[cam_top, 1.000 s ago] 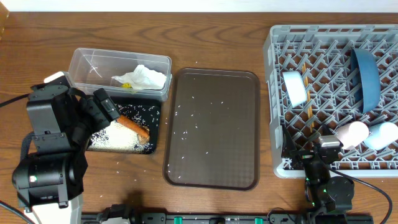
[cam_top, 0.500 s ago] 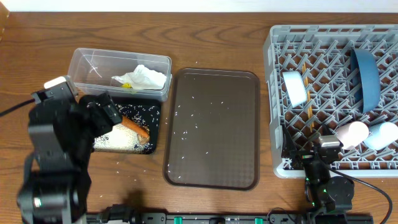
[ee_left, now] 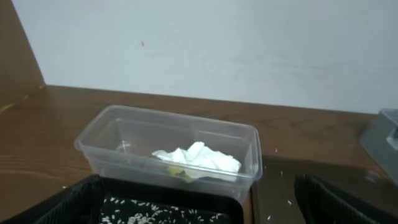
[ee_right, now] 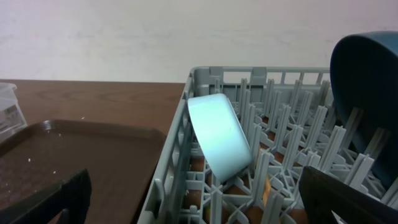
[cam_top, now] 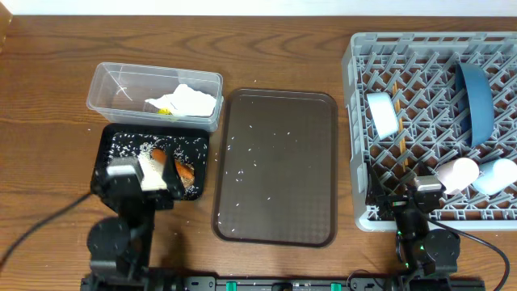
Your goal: Sort waste into correct bins and load items into the dishwasher rack
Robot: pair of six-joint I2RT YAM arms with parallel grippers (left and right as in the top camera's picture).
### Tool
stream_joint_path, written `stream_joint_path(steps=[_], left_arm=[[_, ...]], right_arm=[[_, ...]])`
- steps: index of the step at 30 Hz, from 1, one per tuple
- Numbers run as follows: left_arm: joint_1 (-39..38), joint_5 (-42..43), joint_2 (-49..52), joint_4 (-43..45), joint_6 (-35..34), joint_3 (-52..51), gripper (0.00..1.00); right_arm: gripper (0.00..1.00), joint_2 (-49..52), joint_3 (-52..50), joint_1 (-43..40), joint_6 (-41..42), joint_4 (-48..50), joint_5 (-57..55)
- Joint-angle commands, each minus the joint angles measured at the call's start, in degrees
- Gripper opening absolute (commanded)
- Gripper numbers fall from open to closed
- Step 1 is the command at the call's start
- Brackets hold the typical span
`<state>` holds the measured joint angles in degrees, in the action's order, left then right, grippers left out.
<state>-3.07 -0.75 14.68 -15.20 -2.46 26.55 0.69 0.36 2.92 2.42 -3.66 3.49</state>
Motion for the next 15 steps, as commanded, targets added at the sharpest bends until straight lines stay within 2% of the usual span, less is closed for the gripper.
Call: stream_joint_path(steps=[1,6,11,15], left_arm=[[-0.17,1.64,-6.78,1.11,1.31,-5.46,0.98],[-0.17,1.62,-14.84,1.33,1.33,-11.69,0.98],[-0.28,1.62,-14.6,2.6,1.33,-16.7,0.98],[-0.28,1.62,-14.58,6.88,1.33,-22.45,0.98]], right_arm=[[0.99,-0.26,-0.04,0.48,0.74,-0.24,0.61],[0.99,-0.26,-0.04,0.48,0.72,-0.24,0.59],[0.99,-0.26,-0.04,0.48,0.72,-0.24,0.61],[0.99,-0.26,-0.04,0.48,0.74,-0.24,0.61]])
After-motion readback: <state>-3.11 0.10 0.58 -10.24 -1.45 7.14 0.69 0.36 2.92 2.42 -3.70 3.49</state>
